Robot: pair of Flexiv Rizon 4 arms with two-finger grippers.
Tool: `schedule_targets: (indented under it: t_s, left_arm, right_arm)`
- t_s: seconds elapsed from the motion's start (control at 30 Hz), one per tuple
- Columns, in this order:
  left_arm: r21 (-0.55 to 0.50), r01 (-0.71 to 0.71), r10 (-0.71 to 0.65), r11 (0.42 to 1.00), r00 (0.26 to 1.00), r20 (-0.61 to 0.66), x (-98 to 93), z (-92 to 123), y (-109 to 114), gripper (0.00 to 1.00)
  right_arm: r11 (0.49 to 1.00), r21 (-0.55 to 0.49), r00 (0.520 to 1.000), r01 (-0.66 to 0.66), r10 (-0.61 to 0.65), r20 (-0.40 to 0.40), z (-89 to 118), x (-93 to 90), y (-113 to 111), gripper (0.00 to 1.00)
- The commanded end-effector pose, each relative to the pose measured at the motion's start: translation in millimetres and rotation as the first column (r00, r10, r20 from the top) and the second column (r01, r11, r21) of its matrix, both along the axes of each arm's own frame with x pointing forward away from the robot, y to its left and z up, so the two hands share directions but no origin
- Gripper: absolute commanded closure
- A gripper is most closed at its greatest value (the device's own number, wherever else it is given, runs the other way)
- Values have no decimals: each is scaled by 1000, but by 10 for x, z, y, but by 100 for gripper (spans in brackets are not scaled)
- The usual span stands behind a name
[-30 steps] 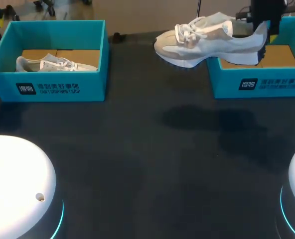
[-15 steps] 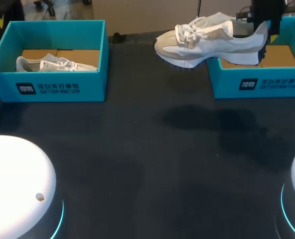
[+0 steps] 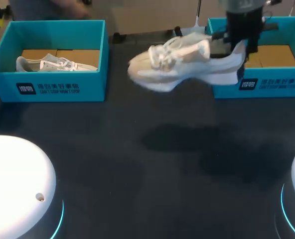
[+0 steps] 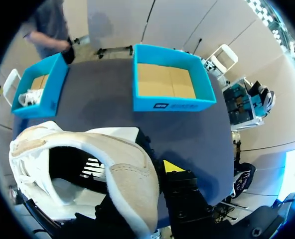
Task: Take the shoe out of the shoebox, open the shoe tongue, remove and reinsert the insole, then place the shoe into the shoebox
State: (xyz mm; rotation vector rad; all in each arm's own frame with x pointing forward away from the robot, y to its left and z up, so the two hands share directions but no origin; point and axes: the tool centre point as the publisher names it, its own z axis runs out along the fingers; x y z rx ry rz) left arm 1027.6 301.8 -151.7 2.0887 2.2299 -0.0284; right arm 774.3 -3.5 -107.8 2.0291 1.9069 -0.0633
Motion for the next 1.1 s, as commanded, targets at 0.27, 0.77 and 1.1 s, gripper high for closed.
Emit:
schedule_targets:
  t_s: [0.27,0.77,1.1]
  left_arm:
    - [3,0,0,1000,1000,2,-15,3,-1,0]
    - [3,0,0,1000,1000,2,-15,3,-1,0]
    - [3,0,0,1000,1000,2,-15,3,-1,0]
  right_arm:
    - [1000,-1,1000,-10,10,-1,-160,-564,463,100]
    - [999,48,1000,-12,13,-26,-252,-906,707,100]
    - [999,48,1000,-12,13,-26,-252,-906,707,100]
